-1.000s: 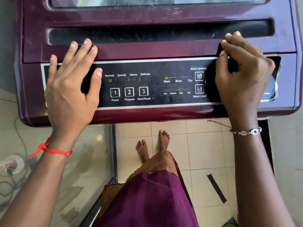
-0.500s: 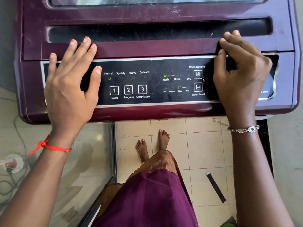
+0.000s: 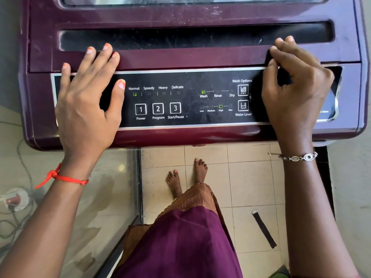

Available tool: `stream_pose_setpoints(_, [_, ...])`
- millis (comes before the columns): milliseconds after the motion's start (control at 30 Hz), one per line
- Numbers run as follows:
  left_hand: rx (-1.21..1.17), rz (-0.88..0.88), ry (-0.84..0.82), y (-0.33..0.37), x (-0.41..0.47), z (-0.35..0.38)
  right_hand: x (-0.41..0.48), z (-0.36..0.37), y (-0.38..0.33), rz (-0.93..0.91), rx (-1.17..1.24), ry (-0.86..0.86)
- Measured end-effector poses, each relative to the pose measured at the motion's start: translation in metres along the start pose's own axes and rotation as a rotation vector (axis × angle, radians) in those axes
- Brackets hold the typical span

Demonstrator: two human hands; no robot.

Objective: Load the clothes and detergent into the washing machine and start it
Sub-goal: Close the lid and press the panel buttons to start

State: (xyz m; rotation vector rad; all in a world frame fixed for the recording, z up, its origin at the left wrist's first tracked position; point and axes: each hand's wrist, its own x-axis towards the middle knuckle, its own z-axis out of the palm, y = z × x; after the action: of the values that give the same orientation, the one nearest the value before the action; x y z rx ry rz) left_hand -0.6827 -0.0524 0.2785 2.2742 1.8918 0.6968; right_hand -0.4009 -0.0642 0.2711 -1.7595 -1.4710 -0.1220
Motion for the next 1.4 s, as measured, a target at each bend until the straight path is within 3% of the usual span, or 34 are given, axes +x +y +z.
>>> stream_pose_setpoints(1067, [-0.005, 0.027, -0.010, 0.0016, -0.0023, -0.0036, -0.0011, 0.0008, 0.0039, -0.089, -0.078, 0.037])
stream_pose_setpoints(1400, [0.026, 0.026, -0.079, 0.0046, -0.0083, -0.0034, -0.0026, -0.0053, 0.0012, -0.106, -0.106, -0.223])
